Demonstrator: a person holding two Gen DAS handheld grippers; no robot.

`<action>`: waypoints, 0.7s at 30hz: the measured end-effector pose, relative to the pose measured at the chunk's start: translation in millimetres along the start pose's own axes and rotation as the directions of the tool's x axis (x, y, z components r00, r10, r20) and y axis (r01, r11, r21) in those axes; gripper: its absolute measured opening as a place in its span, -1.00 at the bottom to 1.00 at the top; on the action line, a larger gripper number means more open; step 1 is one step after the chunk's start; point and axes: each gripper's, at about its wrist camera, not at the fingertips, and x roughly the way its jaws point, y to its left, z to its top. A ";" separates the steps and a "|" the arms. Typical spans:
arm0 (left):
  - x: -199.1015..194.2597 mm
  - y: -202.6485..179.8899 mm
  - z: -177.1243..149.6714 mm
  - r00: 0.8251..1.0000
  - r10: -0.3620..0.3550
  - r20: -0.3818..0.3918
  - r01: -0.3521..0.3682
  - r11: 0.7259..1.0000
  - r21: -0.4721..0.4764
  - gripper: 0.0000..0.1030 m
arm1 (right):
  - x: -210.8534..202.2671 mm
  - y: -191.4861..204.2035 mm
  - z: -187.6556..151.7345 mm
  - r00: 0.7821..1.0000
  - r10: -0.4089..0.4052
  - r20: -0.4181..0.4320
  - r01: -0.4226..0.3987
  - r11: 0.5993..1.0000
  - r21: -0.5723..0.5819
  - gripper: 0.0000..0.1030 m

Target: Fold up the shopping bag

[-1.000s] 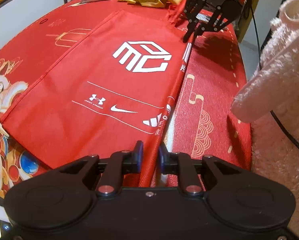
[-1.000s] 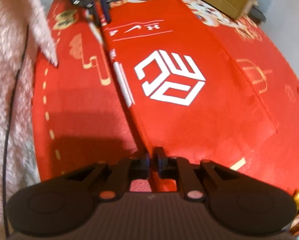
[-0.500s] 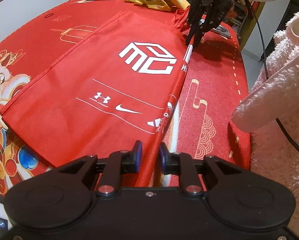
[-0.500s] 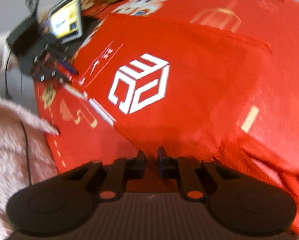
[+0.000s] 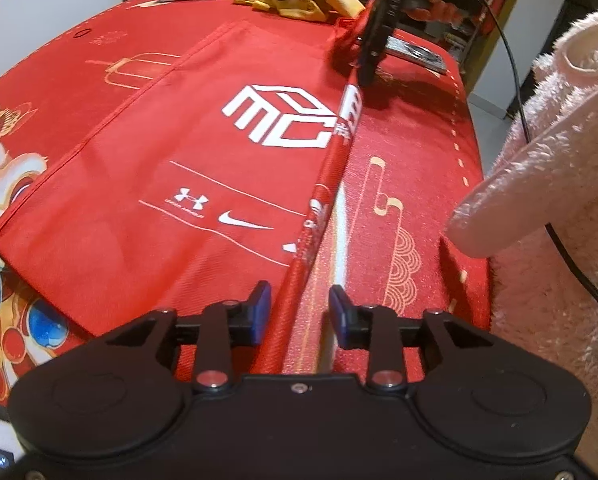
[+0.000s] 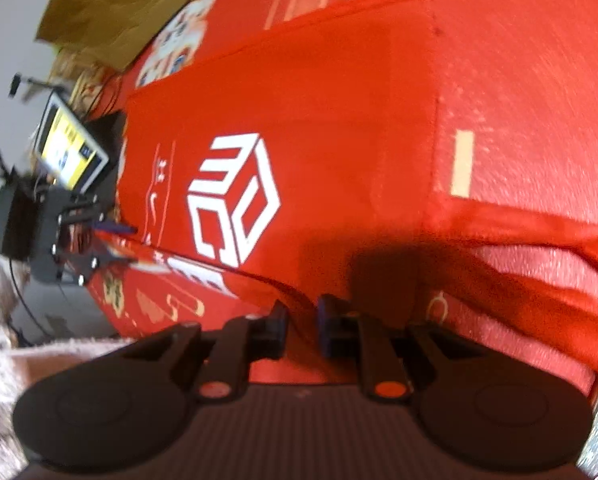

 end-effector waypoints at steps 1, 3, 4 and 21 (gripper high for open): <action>0.0 0.9 0.7 1.000 -0.006 -0.004 0.006 1.000 -0.001 -0.35 | 0.2 -2.0 1.6 1.000 0.006 -0.005 -0.006 0.999 0.032 -0.69; 0.0 3.9 1.8 1.000 -0.019 -0.007 0.019 1.000 -0.008 -0.35 | 1.6 -1.2 4.3 1.000 -0.021 -0.013 0.023 0.994 0.109 -0.69; 0.0 4.9 2.0 1.000 -0.020 -0.006 0.020 1.000 -0.008 -0.35 | 2.3 -0.7 5.6 0.999 -0.036 -0.018 0.038 0.988 0.147 -0.69; -11.9 -8.3 -4.4 0.982 0.162 0.094 -0.175 0.974 0.146 0.20 | 28.3 38.2 34.7 0.917 -0.349 -0.193 0.398 0.842 0.365 -0.65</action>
